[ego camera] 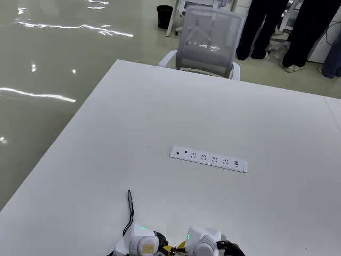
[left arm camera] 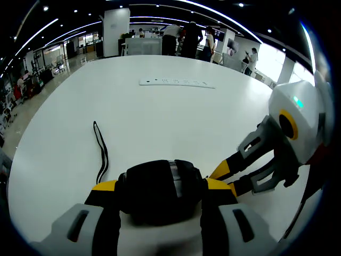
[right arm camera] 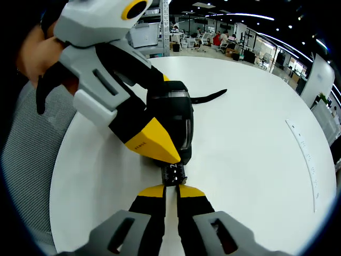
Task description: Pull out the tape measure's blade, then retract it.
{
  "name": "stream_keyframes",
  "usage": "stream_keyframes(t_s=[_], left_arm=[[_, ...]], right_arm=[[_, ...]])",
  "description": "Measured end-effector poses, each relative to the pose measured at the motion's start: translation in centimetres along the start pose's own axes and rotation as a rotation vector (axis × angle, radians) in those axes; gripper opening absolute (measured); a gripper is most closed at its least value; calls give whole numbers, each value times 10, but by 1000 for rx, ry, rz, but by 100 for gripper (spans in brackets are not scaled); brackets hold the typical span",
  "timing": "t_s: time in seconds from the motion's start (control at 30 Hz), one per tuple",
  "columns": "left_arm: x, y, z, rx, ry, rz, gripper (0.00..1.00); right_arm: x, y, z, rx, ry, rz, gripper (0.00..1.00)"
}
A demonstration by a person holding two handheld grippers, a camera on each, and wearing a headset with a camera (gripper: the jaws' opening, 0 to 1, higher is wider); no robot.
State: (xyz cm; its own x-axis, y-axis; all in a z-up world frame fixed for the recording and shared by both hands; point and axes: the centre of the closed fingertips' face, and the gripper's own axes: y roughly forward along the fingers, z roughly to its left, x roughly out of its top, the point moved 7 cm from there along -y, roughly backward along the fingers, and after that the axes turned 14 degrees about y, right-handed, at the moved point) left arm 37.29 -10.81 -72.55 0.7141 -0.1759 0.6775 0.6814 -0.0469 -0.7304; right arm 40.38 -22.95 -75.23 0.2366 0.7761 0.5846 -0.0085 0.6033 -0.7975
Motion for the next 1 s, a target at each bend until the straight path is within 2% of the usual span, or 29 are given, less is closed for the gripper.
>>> stream_keyframes(t_s=[0.2,1.0], left_arm=[[0,-1,0,1,-5,2,57],[0,0,-1,2,-16,4,57]], right_arm=[[3,2,-1,-1,28,2,4],[8,5,1,8,49,1,4]])
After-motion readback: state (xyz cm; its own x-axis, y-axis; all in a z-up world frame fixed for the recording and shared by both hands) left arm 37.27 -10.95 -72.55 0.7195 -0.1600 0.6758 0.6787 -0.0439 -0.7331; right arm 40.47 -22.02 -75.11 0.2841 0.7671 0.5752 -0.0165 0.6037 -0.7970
